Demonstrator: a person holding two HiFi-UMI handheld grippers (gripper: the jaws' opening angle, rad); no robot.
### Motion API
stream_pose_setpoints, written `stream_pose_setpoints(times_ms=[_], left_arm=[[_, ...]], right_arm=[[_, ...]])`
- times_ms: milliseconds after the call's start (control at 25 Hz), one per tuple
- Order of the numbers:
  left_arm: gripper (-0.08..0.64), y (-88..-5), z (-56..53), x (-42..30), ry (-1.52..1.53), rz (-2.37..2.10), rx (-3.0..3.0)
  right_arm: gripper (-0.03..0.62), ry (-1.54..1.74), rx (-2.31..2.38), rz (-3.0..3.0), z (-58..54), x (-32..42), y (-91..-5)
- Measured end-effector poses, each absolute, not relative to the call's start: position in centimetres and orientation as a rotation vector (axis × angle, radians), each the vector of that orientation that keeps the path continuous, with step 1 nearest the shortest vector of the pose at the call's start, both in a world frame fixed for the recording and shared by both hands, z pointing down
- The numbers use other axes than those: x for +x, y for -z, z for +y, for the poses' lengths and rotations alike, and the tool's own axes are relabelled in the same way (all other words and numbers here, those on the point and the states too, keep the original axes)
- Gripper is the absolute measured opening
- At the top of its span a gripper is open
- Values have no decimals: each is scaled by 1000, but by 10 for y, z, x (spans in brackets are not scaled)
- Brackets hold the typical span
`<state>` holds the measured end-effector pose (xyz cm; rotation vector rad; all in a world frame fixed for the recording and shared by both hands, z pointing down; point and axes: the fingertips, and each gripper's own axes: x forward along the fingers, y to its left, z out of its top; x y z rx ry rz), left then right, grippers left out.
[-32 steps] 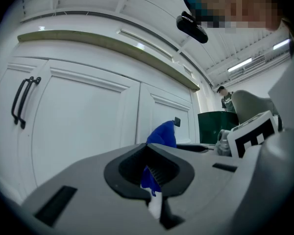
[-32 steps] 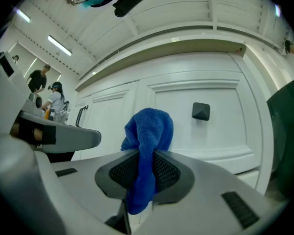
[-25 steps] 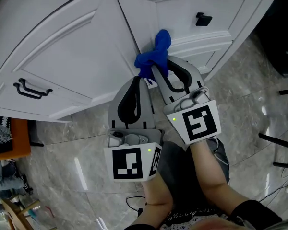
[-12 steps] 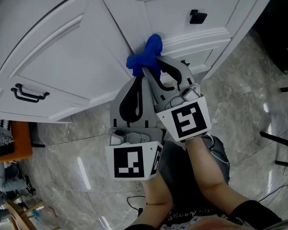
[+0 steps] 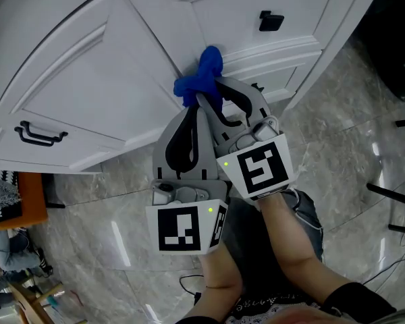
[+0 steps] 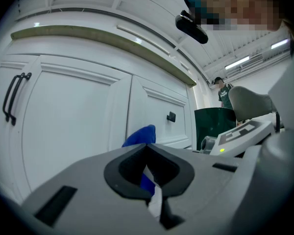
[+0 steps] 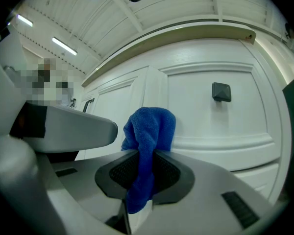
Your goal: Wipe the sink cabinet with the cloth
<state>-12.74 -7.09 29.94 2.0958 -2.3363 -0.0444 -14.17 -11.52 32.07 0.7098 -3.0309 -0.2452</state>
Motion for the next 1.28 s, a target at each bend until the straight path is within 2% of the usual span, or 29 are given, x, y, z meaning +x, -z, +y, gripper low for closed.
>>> stream_pose_setpoints(times_ms=[1280], left_arm=[[5,-293,-66,-121,52,-2326,2126]], right_arm=[[80,262,859,-2956,-137,-119,-323]])
